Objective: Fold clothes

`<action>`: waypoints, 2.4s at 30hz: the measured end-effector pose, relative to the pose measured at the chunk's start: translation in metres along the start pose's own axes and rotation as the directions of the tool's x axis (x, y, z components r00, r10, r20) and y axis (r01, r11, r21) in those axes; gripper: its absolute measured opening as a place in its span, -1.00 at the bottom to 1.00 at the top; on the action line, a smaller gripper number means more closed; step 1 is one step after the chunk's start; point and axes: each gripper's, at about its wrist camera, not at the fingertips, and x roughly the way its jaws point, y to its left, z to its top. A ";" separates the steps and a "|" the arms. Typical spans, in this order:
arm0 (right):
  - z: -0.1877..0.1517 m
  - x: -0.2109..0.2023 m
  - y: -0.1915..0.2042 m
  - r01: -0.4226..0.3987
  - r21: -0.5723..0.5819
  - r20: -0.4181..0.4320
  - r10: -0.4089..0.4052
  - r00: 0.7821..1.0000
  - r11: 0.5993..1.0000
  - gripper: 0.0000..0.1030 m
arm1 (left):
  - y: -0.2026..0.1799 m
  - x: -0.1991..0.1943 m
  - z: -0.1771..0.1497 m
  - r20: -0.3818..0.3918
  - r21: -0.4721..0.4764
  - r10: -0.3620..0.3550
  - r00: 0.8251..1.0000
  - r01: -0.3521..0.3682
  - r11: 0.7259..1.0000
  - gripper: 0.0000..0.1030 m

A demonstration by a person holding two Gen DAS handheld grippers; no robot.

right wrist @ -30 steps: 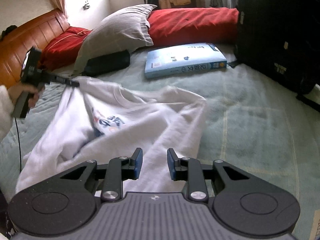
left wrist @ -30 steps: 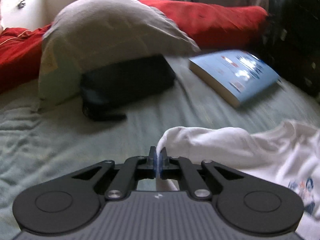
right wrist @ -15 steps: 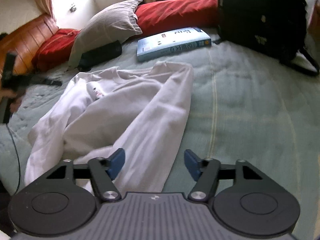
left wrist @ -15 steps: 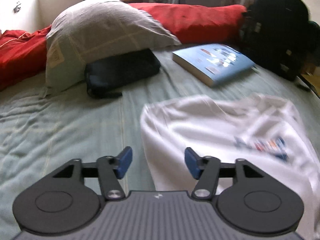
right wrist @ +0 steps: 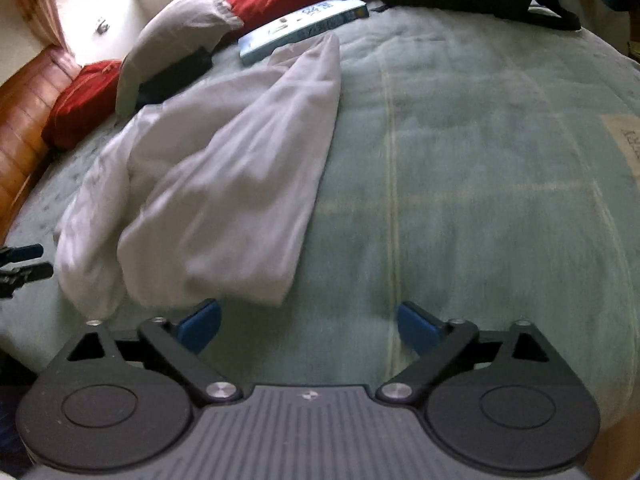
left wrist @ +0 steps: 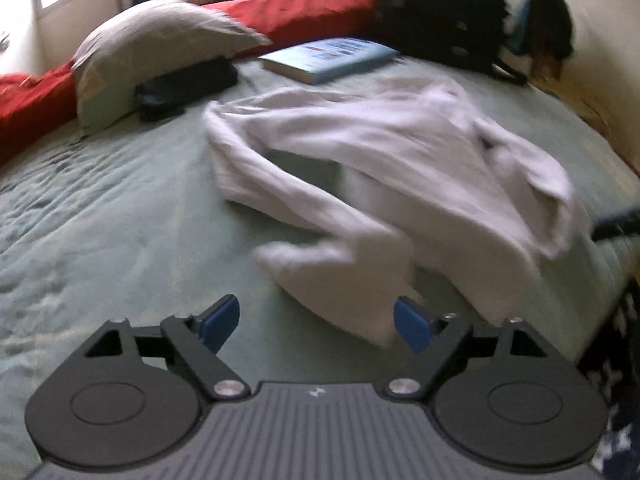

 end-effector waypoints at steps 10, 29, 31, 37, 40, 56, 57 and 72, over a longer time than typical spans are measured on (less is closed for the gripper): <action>-0.022 -0.009 0.024 0.056 -0.008 0.043 -0.055 0.998 0.998 1.00 | -0.082 -0.029 -0.027 0.075 0.137 0.003 0.997 -0.014 0.990 0.75; 0.009 0.016 0.076 0.224 -0.020 0.188 -0.216 0.958 0.974 1.00 | -0.075 -0.040 -0.047 0.090 0.032 0.039 0.995 -0.042 0.999 0.81; 0.008 0.011 0.064 0.295 0.018 0.196 -0.292 0.936 0.955 1.00 | -0.071 -0.039 -0.048 0.088 0.021 0.038 0.995 -0.040 0.999 0.81; 0.009 0.006 0.047 0.254 0.092 0.189 -0.268 0.945 0.963 1.00 | -0.076 -0.033 -0.043 0.098 0.029 0.022 0.995 -0.025 0.999 0.82; 0.006 0.023 0.057 0.287 0.034 0.150 -0.289 0.946 0.957 1.00 | -0.079 -0.031 -0.042 0.098 0.031 0.013 0.995 -0.016 0.999 0.82; 0.039 -0.002 -0.011 0.555 0.099 0.197 -0.563 0.803 0.826 1.00 | -0.076 -0.025 -0.043 0.084 0.024 0.038 0.996 -0.040 0.999 0.82; 0.044 -0.004 -0.019 0.563 0.114 0.196 -0.574 0.795 0.819 1.00 | -0.075 -0.026 -0.043 0.085 0.023 0.037 0.996 -0.040 0.999 0.82; 0.137 -0.033 -0.106 0.747 0.151 0.265 -0.754 0.601 0.648 1.00 | -0.079 -0.018 -0.038 0.053 0.017 0.077 0.996 -0.078 0.997 0.82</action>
